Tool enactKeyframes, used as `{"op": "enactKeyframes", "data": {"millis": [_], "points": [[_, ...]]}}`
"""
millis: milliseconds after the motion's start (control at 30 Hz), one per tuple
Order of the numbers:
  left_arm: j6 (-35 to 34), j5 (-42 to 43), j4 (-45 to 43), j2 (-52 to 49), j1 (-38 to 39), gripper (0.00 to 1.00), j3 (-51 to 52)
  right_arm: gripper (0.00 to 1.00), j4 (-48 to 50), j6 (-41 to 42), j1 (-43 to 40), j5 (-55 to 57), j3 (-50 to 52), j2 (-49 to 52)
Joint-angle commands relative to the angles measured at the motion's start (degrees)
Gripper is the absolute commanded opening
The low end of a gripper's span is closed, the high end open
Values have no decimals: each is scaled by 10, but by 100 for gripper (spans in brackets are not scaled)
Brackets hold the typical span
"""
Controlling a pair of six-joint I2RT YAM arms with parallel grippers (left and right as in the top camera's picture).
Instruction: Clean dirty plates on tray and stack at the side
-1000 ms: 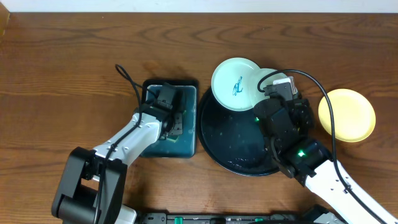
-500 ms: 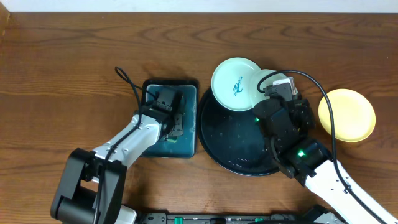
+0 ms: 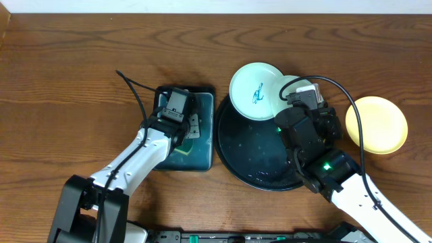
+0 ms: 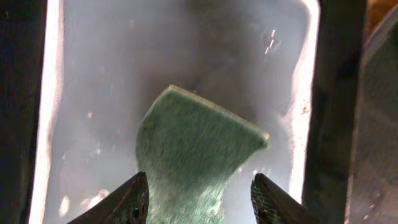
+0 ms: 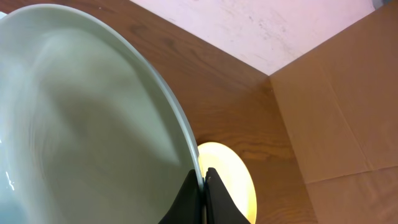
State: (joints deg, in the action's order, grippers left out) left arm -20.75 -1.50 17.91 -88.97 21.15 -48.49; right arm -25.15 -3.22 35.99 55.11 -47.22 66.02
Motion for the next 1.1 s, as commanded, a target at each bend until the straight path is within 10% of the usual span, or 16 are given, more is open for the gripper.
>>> {"op": "enactKeyframes", "data": {"millis": [0, 333, 533, 800, 900, 1067], "points": [[3, -5, -13, -10, -2, 54, -6, 1, 1, -1, 5, 16, -15, -6], [3, -12, -25, -91, -2, 52, -5, 1, 1, -1, 5, 16, -15, -6], [3, -14, -40, -107, -2, 7, -5, 1, 1, -1, 5, 16, -15, -6], [4, -52, -45, -63, -2, 9, -6, 1, 0, -1, 5, 16, -15, -6], [5, -52, -39, -40, -2, 47, -6, 1, 0, -1, 5, 16, -15, -6], [5, -50, -5, -20, -2, 52, -6, 1, 0, -1, 5, 16, -15, -6]]}}
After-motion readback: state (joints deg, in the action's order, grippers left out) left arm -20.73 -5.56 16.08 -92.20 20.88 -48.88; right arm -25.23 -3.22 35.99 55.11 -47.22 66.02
